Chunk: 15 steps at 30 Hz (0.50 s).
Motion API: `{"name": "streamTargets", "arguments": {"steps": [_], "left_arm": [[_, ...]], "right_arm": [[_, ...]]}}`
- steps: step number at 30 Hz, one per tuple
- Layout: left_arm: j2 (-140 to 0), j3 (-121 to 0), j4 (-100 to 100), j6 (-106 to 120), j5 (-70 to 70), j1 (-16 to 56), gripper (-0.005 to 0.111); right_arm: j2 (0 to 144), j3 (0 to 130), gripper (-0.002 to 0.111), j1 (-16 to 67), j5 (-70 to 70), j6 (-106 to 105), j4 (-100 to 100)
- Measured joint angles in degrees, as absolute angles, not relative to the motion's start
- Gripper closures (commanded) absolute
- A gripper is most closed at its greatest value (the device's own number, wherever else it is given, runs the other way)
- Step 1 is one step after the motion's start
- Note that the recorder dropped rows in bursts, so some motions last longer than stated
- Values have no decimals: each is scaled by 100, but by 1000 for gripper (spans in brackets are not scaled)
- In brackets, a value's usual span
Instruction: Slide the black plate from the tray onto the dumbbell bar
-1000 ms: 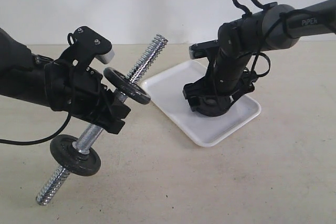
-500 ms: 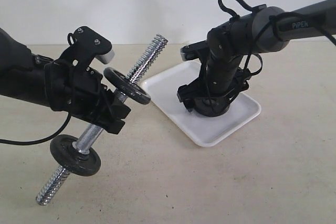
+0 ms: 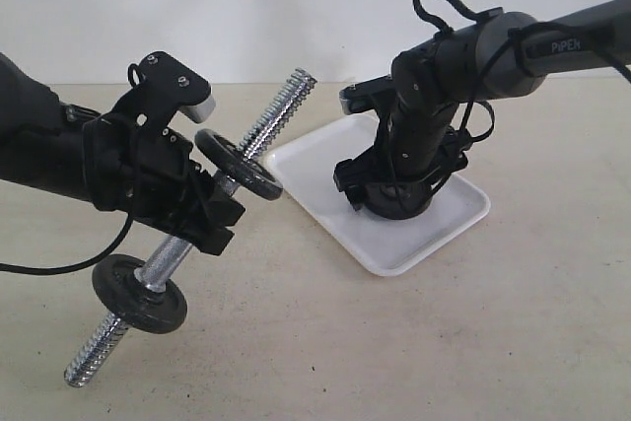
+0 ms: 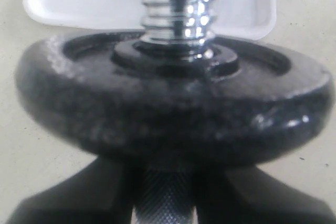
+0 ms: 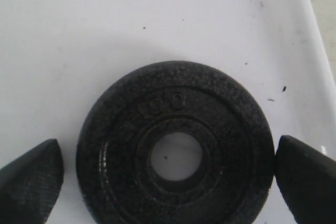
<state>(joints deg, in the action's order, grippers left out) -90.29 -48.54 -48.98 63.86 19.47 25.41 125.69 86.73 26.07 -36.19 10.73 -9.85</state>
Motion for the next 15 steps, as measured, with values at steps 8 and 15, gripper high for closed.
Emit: {"name": "streamTargets", "arguments": {"steps": [8,15], "left_arm": [[-9029,-4854,-4898,6386,1947,2541,102],[-9029,-4854,-4898,6386,1947,2541,102]], "right_arm": [[12569,8673,3,2583,-3613,800,-850],[12569,8673,3,2575,-3599,650,-747]]}}
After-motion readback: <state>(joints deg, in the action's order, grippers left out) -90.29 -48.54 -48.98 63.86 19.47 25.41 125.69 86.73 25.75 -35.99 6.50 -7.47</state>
